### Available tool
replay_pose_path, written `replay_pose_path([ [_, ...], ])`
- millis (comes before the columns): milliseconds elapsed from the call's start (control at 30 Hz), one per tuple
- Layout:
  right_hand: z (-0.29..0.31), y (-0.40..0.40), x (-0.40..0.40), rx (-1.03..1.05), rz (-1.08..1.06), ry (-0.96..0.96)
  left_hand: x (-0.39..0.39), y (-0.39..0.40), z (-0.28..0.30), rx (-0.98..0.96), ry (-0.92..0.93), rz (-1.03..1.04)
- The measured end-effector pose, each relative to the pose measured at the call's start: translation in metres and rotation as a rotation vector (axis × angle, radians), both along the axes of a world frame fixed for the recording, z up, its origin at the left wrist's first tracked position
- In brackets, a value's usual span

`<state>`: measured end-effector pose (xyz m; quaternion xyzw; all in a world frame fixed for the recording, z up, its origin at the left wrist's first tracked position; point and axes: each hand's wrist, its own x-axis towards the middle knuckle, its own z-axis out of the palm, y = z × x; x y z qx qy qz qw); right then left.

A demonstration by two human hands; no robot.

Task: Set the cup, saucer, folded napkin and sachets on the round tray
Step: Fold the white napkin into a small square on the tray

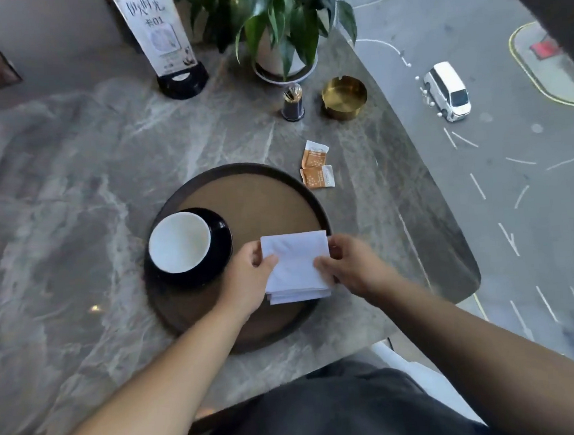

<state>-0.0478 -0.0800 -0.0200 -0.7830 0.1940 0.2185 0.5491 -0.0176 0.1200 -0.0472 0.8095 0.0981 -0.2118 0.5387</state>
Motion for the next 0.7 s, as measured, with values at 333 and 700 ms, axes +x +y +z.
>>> replay_pose_path([
  [333, -0.018, 0.045, 0.005, -0.636, 0.359, -0.033, 0.002, 0.021, -0.009, 0.476, -0.148, -0.177],
  [700, -0.037, 0.041, 0.008, -0.881, 0.501, -0.179, 0.005, 0.018, -0.003, 0.902, -0.197, -0.483],
])
